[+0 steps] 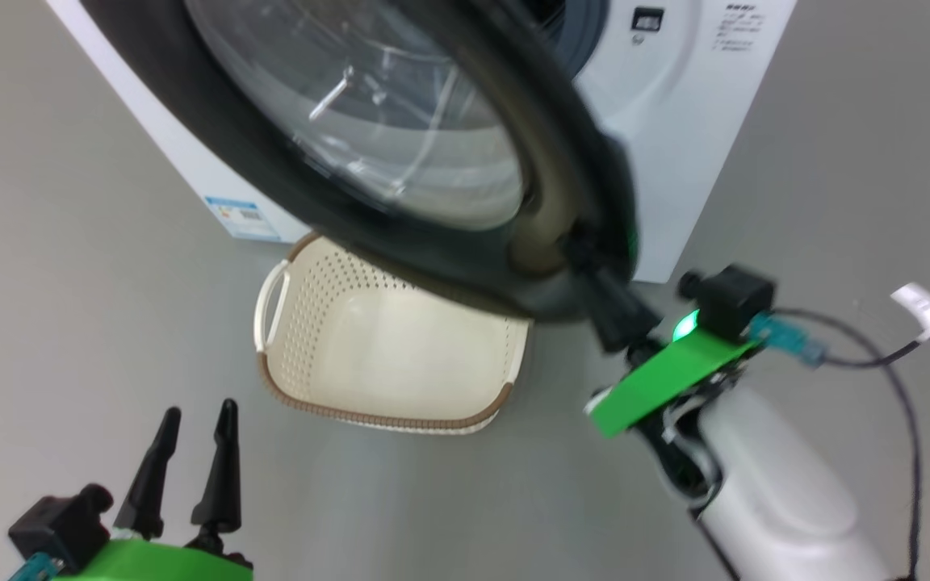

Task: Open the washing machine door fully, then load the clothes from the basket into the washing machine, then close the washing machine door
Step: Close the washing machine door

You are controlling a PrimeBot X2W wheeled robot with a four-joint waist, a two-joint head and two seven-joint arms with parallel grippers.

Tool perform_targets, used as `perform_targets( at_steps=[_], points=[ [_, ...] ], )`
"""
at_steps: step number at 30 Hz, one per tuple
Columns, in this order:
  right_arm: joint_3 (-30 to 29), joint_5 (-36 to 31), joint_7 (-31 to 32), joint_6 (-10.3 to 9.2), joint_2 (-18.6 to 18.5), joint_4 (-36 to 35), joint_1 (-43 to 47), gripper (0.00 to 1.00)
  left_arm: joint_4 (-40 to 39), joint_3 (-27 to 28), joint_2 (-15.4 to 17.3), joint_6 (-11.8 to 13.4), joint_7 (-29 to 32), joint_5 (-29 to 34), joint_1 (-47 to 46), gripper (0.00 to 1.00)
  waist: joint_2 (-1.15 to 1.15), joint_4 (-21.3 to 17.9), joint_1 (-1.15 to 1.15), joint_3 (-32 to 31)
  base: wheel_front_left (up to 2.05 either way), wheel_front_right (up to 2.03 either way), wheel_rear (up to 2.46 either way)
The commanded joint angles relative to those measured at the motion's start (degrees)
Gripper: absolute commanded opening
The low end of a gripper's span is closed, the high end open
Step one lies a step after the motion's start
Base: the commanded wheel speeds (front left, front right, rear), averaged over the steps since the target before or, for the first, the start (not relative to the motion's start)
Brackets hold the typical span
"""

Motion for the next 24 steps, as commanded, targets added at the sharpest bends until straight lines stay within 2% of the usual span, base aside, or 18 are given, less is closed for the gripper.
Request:
perform_targets(
  at_steps=[1,12,24],
  points=[
    [-1.3,-0.7,-0.3,0.08,0.5,-0.9,-2.4,0.0,-1.6,1.6,0.7,-0.1,-0.4,-0.4,-2.3,1.0,0.0,1.1,0.0,1.8,0.0,0.0,0.0],
    [-12.6,-3.8,-0.3,0.08,0.0,1.0,-11.1,0.0,-2.5,-1.1,0.1,-0.1,-0.4,-1.2,-6.6,1.0,0.0,3.5,0.0,7.2,0.0,0.0,0.0],
    [-19.6,-6.6,-0.3,0.08,0.4,1.4,-19.4,0.0,-3.4,-2.7,0.2,-0.1,-0.4,-1.8,-10.0,1.0,0.0,4.6,0.0,11.1,0.0,0.0,0.0]
  ],
)
